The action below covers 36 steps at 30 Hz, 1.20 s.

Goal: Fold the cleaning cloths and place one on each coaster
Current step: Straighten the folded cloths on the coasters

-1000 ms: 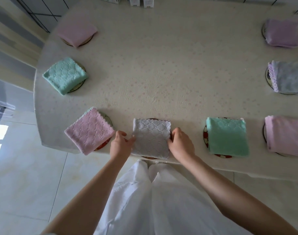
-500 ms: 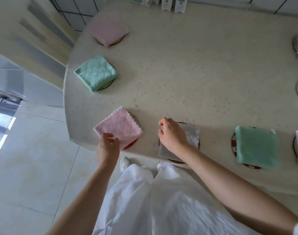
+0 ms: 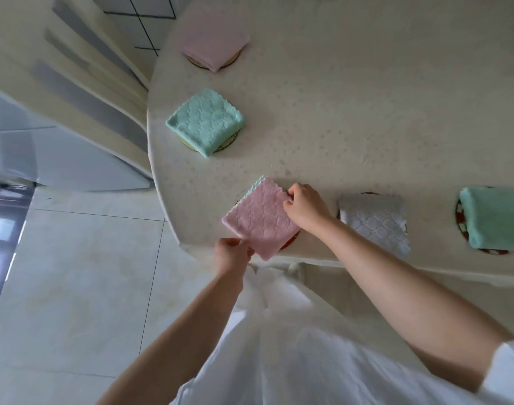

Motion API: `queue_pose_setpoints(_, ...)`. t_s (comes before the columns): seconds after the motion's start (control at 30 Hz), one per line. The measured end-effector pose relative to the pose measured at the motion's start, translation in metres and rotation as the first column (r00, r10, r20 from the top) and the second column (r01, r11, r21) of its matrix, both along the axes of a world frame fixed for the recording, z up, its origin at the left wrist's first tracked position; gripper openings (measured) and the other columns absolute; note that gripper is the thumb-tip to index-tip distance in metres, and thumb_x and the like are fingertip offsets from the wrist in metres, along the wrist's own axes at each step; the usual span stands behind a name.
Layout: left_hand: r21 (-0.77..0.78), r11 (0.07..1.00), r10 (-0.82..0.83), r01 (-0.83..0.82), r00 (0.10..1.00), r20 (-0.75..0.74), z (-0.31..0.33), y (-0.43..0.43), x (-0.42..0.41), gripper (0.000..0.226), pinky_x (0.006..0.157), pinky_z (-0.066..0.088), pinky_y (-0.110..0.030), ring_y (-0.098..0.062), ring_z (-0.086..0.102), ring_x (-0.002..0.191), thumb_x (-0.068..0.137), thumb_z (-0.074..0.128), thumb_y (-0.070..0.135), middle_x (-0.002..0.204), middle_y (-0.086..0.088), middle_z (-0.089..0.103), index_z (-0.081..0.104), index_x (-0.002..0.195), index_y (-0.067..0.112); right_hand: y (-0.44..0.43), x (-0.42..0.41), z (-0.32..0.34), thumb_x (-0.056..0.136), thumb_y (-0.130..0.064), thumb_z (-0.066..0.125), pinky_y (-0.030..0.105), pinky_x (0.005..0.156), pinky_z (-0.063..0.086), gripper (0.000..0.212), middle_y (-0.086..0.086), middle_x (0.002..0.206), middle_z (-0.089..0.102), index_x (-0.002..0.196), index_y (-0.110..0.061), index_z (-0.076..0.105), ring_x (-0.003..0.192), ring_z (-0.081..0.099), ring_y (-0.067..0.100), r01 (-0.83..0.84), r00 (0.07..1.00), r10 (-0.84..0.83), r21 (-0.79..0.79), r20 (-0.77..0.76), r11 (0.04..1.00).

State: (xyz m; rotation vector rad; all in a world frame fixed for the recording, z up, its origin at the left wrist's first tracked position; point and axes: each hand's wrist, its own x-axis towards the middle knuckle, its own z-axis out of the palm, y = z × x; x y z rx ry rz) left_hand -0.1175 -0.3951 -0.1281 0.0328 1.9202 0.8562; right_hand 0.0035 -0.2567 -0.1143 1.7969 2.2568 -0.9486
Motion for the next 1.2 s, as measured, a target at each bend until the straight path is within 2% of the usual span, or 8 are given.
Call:
queue_pose_setpoints(0.23,-0.046,0.997,0.064,-0.057,0.986,0.154,0.002,0.004,0.010,0.008,0.065,0.046,-0.032,-0.024,0.055,0.065,0.076,0.059,0.003,0.070,-0.016,0.061,0.061,0.069,0.000,0.014,-0.008,0.002,0.093,-0.025,0.045,0.029,0.064,0.036,0.029,0.014,0.095,0.060,0.107,0.000,0.053,0.080,0.054,0.026,0.043,0.999,-0.040,-0.132,0.025,0.990)
queue_pose_setpoints(0.33,-0.052,0.996,0.088,-0.079,0.976,0.198,0.005,0.006,0.012,0.013,0.063,0.041,-0.031,-0.022,0.048,0.068,0.080,0.064,0.014,0.072,-0.013,0.054,0.057,0.077,0.004,0.019,-0.009,0.004,0.091,-0.028,0.047,0.030,0.056,0.033,0.021,0.006,0.074,0.053,0.087,-0.008,0.052,0.073,0.051,0.026,0.069,0.998,-0.071,-0.195,-0.001,0.978)
queue_pose_setpoints(0.47,-0.017,0.997,0.071,-0.069,0.978,0.197,0.008,0.007,0.006,0.028,0.081,0.053,-0.039,-0.024,0.057,0.078,0.082,0.065,0.021,0.084,-0.014,0.061,0.060,0.093,-0.005,0.020,-0.006,0.004,0.088,-0.029,0.051,0.029,0.050,0.026,0.030,0.000,0.060,0.040,0.065,-0.017,0.037,0.061,0.041,0.020,0.090,0.993,-0.107,-0.275,-0.048,0.957)
queue_pose_setpoints(0.57,0.044,0.998,0.050,-0.055,0.993,0.107,0.012,0.009,-0.001,0.021,0.084,0.056,-0.047,-0.025,0.060,0.081,0.078,0.062,0.013,0.088,-0.012,0.063,0.060,0.095,0.002,0.013,0.003,0.003,0.090,-0.032,0.050,0.028,0.050,0.028,0.025,-0.001,0.064,0.045,0.072,-0.015,0.044,0.063,0.043,0.018,0.131,0.981,-0.167,-0.297,-0.097,0.946)
queue_pose_setpoints(0.7,0.070,0.994,-0.076,0.080,0.995,-0.062,0.018,0.020,-0.016,0.014,0.062,0.048,-0.027,-0.016,0.056,0.073,0.081,0.058,0.009,0.082,-0.002,0.063,0.062,0.094,0.010,-0.005,0.018,-0.001,0.088,-0.030,0.054,0.028,0.055,0.037,0.018,0.002,0.075,0.055,0.086,-0.012,0.053,0.068,0.052,0.019,0.225,0.949,-0.284,-0.331,-0.140,0.917)
queue_pose_setpoints(0.93,0.029,0.958,-0.278,0.286,0.946,-0.166,0.016,0.043,-0.032,0.021,0.058,0.042,-0.019,-0.008,0.058,0.078,0.086,0.059,0.017,0.096,0.000,0.068,0.063,0.107,0.016,-0.024,0.027,-0.007,0.087,-0.029,0.060,0.025,0.058,0.037,0.023,0.004,0.091,0.064,0.100,-0.011,0.058,0.073,0.057,0.018,0.349,0.904,-0.407,-0.325,-0.132,0.879)
queue_pose_setpoints(1.03,-0.002,0.951,-0.302,0.308,0.930,-0.208,0.014,0.046,-0.033,0.020,0.059,0.043,-0.020,-0.007,0.059,0.078,0.086,0.060,0.020,0.095,0.002,0.068,0.062,0.106,0.018,-0.025,0.028,-0.008,0.086,-0.028,0.061,0.026,0.064,0.035,0.022,0.002,0.087,0.061,0.098,-0.009,0.059,0.078,0.054,0.019,0.346,0.913,-0.391,-0.289,-0.115,0.893)
queue_pose_setpoints(1.2,-0.073,0.927,-0.372,0.368,0.875,-0.309,0.011,0.041,-0.032,0.024,0.063,0.046,-0.023,-0.011,0.062,0.080,0.087,0.061,0.033,0.093,0.004,0.068,0.063,0.104,0.016,-0.023,0.029,-0.007,0.084,-0.029,0.062,0.025,0.050,0.030,0.020,-0.002,0.076,0.055,0.084,-0.012,0.052,0.070,0.050,0.019,0.303,0.937,-0.334,-0.234,-0.104,0.924)
